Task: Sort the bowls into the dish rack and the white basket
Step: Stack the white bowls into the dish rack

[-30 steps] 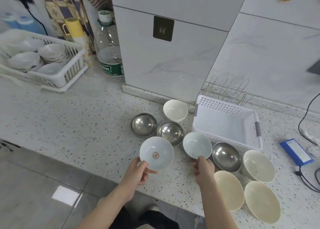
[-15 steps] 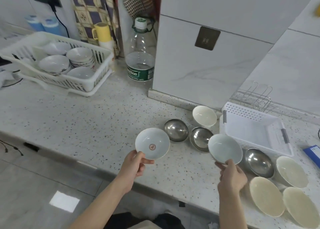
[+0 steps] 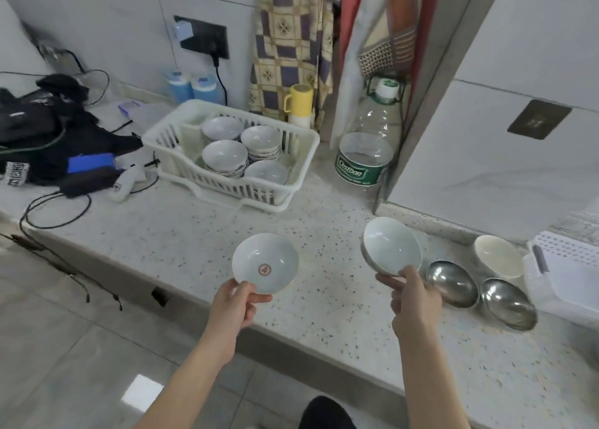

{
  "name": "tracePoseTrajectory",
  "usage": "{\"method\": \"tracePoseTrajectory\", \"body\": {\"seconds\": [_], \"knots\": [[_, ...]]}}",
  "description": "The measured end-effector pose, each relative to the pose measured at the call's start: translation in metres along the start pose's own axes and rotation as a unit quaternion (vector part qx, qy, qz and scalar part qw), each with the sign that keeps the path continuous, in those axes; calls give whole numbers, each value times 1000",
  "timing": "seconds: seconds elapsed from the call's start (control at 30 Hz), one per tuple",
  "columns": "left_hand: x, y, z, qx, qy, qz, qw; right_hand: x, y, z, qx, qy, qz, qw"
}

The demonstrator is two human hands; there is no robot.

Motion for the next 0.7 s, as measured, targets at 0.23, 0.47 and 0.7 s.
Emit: {"method": "tracePoseTrajectory", "body": {"seconds": [0.23,0.47,0.7], "knots": [[-25,70,28,-33,-24,-47,998,4,-90,-20,65,63,-69,993],[-67,108,81,-22,-44,-48,998,20,-183,-12,106,144,-129,975],[-118,138,150,-1,-56,-4,998,13,-272,19,107,167,-167,966]]}}
Point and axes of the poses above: each hand's wrist, its own z-axis towards the middle knuckle, its own y-axis out of the back of the hand, x = y × z, the point moved 2 cm from there along z, towards the middle knuckle, and after that the axes turned 5 degrees about z, right-handed, at the moved point
